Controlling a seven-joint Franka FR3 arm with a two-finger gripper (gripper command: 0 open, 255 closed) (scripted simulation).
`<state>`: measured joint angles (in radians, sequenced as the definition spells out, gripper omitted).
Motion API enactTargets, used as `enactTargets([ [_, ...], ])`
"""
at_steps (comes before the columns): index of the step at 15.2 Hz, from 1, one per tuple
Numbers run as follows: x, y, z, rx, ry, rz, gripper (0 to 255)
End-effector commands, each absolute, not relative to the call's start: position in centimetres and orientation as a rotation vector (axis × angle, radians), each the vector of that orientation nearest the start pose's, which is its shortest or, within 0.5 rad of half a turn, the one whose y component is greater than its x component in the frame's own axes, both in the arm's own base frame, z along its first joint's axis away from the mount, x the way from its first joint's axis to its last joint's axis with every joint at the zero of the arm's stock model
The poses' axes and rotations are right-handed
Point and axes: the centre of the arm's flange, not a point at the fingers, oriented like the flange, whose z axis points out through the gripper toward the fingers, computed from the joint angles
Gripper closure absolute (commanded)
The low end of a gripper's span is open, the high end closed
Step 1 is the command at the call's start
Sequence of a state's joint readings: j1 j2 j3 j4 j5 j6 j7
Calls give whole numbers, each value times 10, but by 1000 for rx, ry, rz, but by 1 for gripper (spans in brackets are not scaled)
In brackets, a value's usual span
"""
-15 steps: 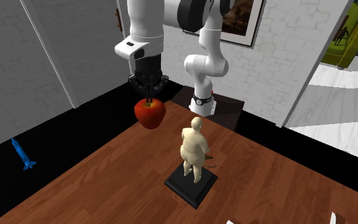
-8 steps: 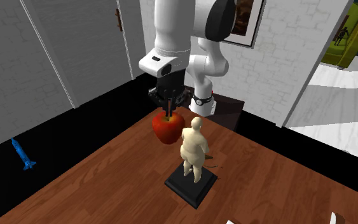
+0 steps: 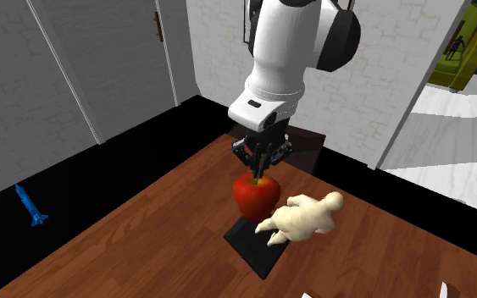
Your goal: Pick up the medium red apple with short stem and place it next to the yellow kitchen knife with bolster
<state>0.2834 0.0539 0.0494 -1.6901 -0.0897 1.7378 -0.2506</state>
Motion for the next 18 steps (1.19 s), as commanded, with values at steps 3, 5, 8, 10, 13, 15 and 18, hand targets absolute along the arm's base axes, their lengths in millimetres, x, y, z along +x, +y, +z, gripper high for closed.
enactTargets([
  [3,564,236,543,-3083,-950,6,255],
  [5,570,262,539,-3083,-950,6,255],
  [8,578,300,533,-3083,-950,6,255],
  [10,583,325,529,-3083,-950,6,255],
  [13,591,364,522,-3083,-950,6,255],
  [15,596,389,518,-3083,-950,6,255],
  [18,602,416,509,-3083,-950,6,255],
])
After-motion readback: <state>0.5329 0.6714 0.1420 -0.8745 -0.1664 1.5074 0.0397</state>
